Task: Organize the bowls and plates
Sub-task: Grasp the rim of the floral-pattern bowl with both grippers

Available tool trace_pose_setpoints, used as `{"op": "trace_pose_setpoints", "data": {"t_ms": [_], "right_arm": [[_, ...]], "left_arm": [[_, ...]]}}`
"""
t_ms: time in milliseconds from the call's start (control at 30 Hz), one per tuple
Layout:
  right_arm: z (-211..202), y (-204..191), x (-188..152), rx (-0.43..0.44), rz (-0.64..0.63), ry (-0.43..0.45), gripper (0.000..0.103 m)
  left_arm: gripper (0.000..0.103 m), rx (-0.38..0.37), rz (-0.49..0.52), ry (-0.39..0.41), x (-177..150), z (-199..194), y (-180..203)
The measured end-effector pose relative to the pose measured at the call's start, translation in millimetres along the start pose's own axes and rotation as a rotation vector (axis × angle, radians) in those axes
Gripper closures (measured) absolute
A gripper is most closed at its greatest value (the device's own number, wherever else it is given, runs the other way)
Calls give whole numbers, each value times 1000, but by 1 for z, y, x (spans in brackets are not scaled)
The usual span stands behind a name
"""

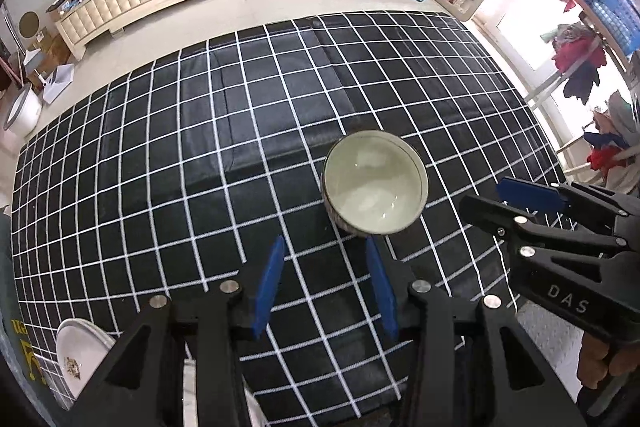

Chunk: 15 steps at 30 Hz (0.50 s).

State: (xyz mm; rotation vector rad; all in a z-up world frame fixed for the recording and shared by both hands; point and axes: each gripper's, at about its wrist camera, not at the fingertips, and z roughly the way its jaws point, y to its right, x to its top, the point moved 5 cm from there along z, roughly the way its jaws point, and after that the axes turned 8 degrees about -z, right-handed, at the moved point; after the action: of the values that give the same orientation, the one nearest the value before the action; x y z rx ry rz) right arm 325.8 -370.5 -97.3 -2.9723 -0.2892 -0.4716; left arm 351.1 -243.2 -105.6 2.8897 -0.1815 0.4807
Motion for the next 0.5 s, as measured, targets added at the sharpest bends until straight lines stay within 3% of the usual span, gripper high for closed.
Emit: {"op": "trace_pose_setpoints", "data": {"t_ms": [233,500], "right_arm": [[39,13,10,57,30,-51,54],[69,21,21,57,31,-70,54]], "left_arm": [[63,33,-10,-58,16,43,6],[66,43,-14,-93,26,86,11]]}}
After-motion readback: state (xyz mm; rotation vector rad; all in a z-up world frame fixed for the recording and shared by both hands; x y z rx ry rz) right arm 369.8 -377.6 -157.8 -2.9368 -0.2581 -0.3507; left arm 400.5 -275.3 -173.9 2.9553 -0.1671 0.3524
